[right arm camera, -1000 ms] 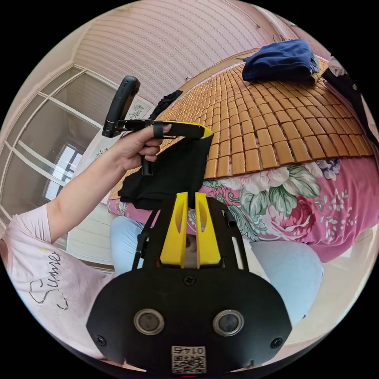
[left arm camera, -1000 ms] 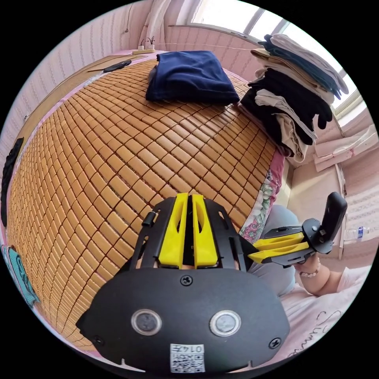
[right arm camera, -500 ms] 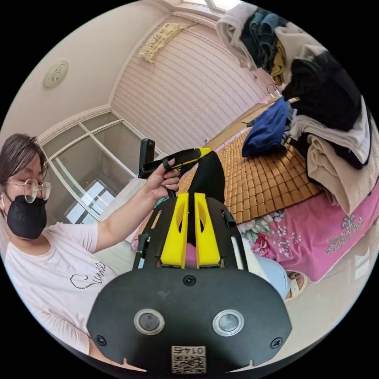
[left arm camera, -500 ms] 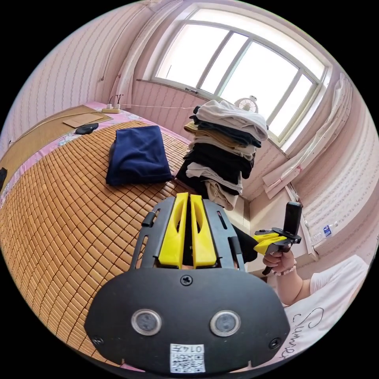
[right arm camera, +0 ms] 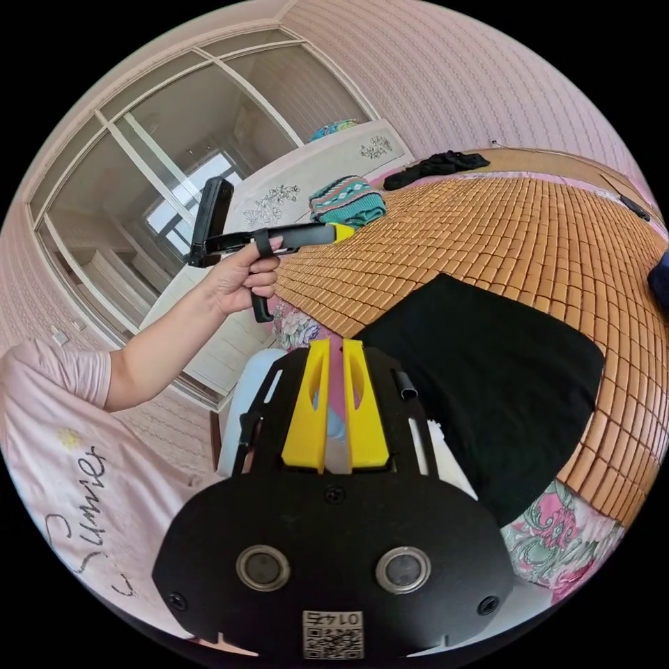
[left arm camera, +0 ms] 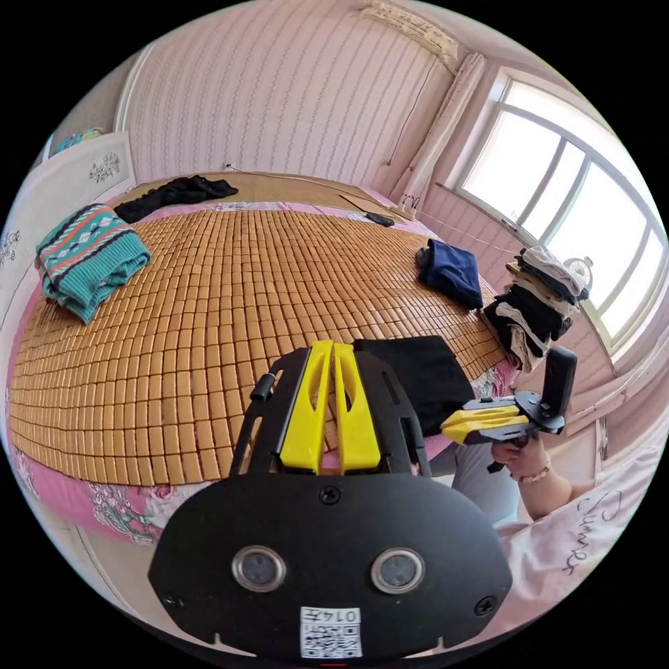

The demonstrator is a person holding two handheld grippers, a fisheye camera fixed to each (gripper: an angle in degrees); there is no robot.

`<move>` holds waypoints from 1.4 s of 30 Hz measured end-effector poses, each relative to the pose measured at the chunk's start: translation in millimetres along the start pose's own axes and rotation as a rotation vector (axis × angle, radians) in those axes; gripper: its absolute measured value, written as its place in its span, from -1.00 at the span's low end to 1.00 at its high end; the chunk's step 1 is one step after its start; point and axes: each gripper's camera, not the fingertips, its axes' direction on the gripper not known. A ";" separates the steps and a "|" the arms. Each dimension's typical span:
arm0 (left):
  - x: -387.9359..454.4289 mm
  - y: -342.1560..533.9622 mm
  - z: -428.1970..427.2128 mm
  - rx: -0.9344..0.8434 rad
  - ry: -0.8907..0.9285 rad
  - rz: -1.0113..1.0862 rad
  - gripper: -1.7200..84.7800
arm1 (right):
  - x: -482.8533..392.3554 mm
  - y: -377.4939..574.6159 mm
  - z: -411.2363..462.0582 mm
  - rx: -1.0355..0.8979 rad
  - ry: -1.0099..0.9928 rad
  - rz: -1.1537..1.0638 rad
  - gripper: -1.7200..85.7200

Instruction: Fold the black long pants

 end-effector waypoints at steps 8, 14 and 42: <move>55.9 64.5 21.5 0.025 0.067 0.046 -0.89 | 14.1 48.8 -36.8 0.014 0.326 0.137 -0.93; 84.7 85.2 46.1 -0.070 0.036 0.125 -0.88 | 9.0 53.3 2.9 -0.231 0.336 0.163 -0.90; 158.0 135.3 31.8 -0.159 -0.057 0.431 -0.98 | -7.7 -1.2 2.9 -0.107 0.469 0.066 -0.87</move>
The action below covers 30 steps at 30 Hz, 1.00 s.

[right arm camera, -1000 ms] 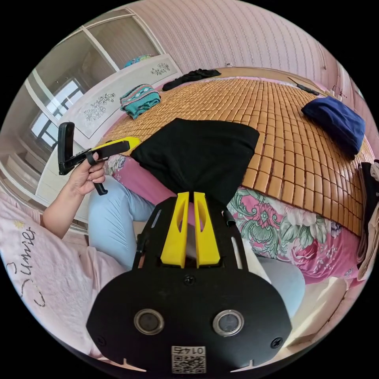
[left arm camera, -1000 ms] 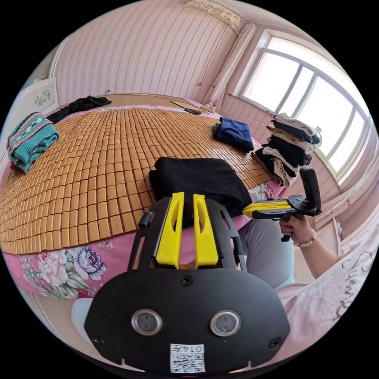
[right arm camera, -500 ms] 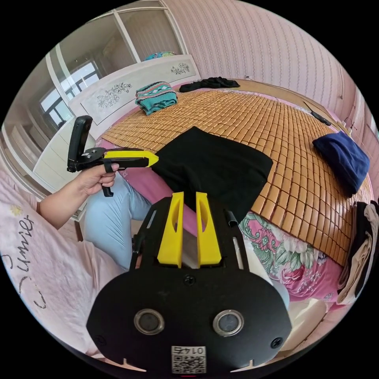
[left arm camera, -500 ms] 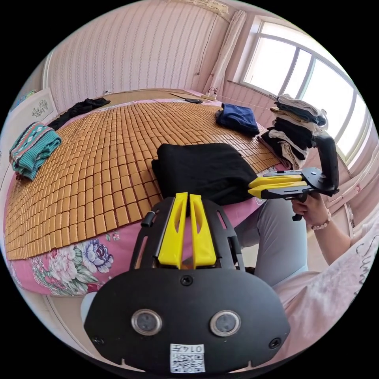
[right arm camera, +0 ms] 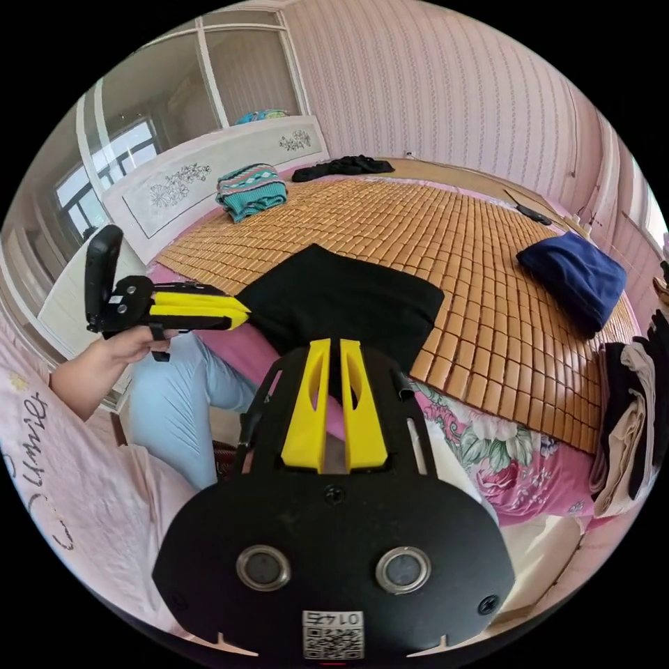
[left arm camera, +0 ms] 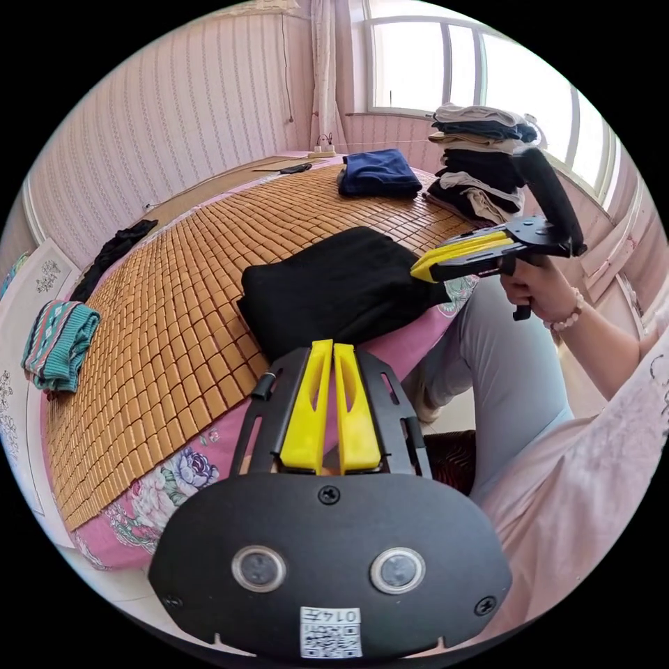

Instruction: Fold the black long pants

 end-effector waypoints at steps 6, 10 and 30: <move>-9.6 13.0 17.0 -0.048 0.038 -0.075 -0.98 | 12.9 -1.5 3.3 -0.002 -0.062 0.017 -0.87; -14.7 13.0 20.6 -0.023 0.051 -0.124 -0.98 | -5.0 -2.8 -0.5 0.019 -0.083 -0.100 -0.91; -108.8 -39.9 18.4 0.036 0.020 -0.362 -0.81 | 118.6 -53.6 -7.0 0.045 -0.113 0.241 -0.77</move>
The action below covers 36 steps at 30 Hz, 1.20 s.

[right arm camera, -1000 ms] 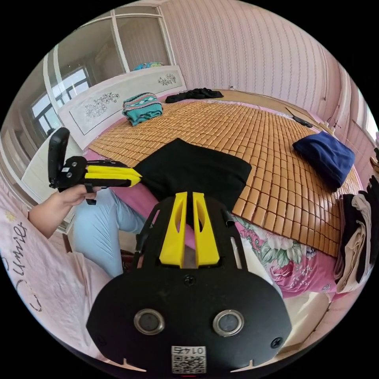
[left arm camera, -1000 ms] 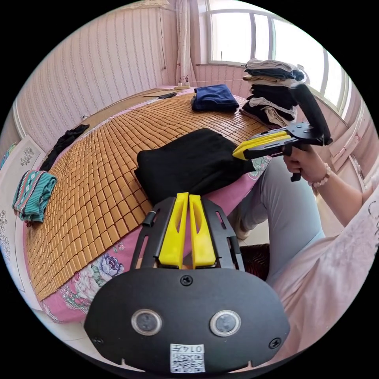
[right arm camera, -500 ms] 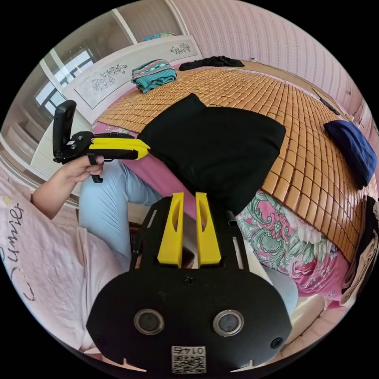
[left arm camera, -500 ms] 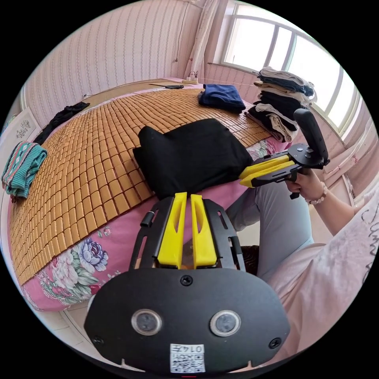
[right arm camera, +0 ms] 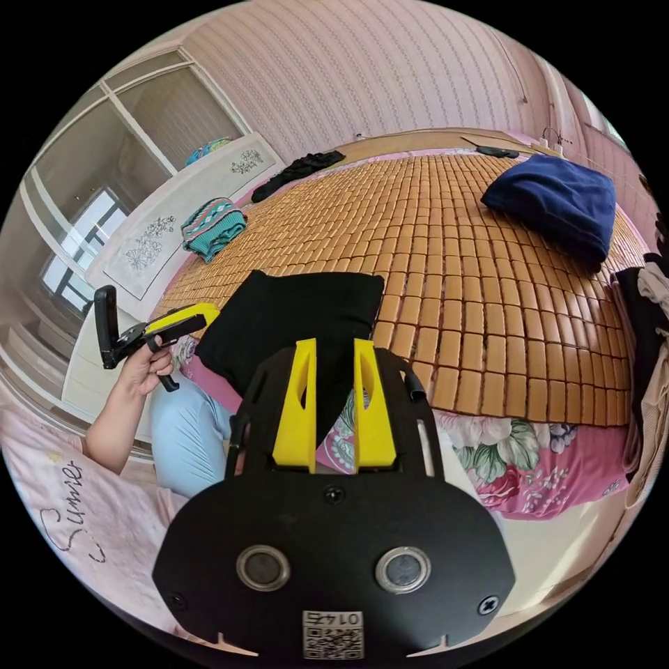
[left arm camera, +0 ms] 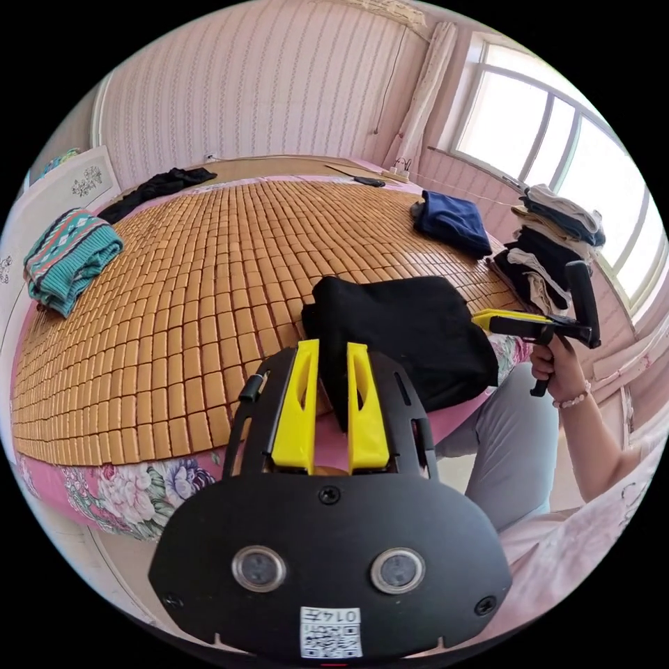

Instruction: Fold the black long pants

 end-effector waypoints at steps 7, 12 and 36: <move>-17.8 8.3 -20.5 0.076 0.016 -0.042 -0.96 | 20.6 -1.2 -12.1 0.068 -0.030 0.053 -0.75; -40.6 3.5 -34.2 0.150 0.060 -0.166 -0.82 | 40.3 -14.5 -1.4 0.037 -0.118 0.117 -0.70; -41.5 -93.3 -5.2 0.208 0.589 -0.322 -0.82 | -83.6 -217.6 -34.4 -0.216 -0.013 -0.418 -0.88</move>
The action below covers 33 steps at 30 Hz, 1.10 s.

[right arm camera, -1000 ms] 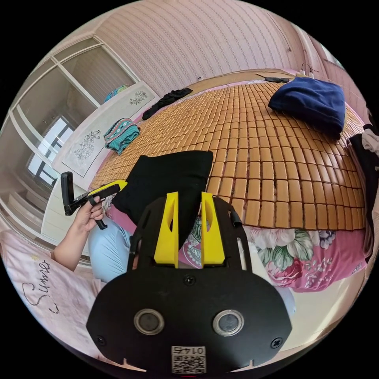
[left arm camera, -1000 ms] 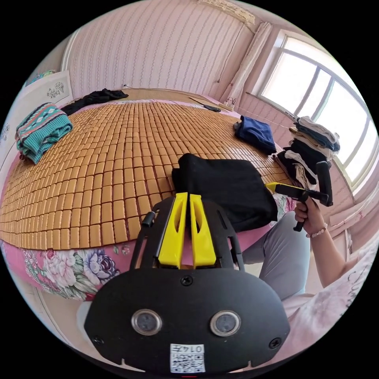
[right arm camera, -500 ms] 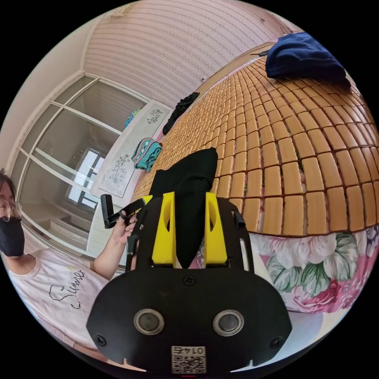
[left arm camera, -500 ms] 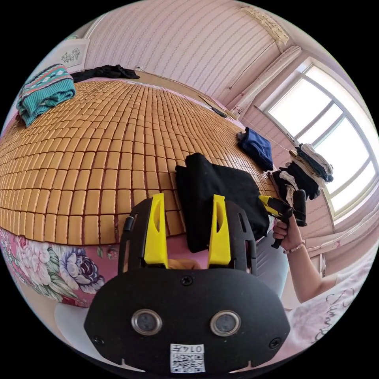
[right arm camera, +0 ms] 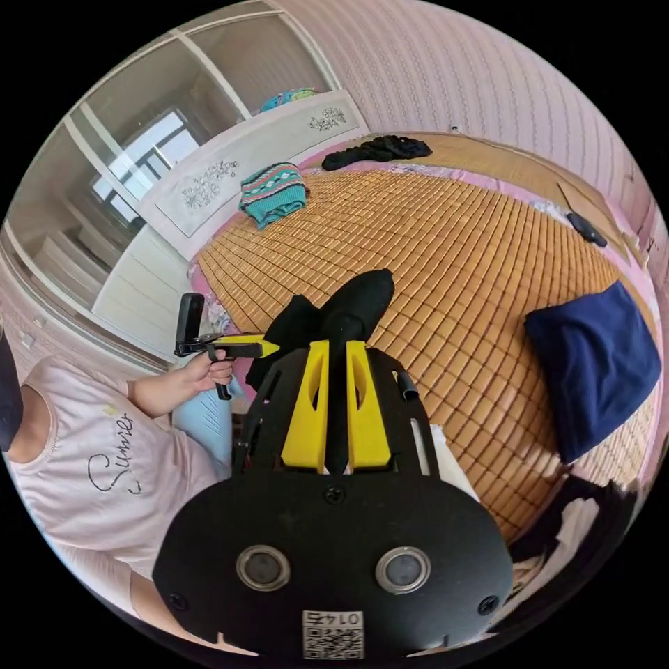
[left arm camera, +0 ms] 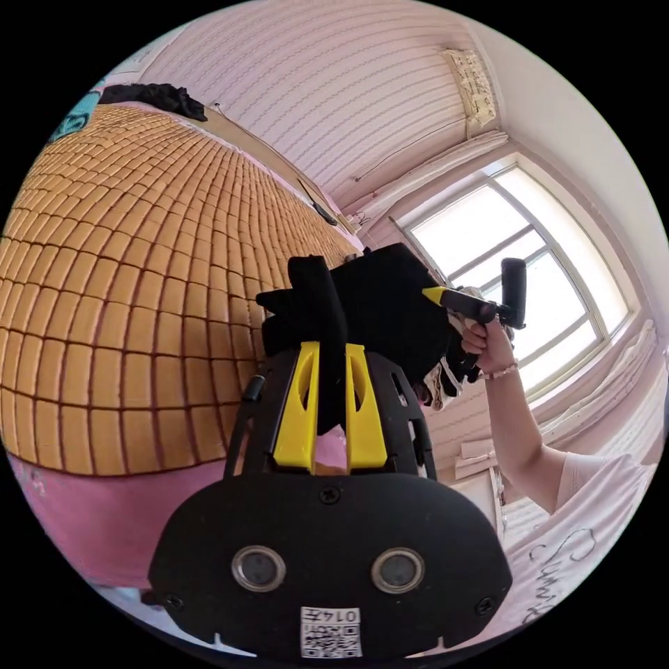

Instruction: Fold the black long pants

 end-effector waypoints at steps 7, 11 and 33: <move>132.1 -116.2 149.3 0.131 0.143 0.137 -0.80 | 65.4 -107.2 -82.9 -0.275 0.525 -0.013 -0.86; 144.2 -161.3 273.7 -0.130 -0.015 0.061 -0.79 | 148.4 -132.4 -89.8 -0.276 0.645 0.306 -0.81; 29.0 -79.6 -170.0 0.111 -0.372 0.290 -0.80 | -10.5 -118.4 82.9 -0.165 0.425 0.147 -0.73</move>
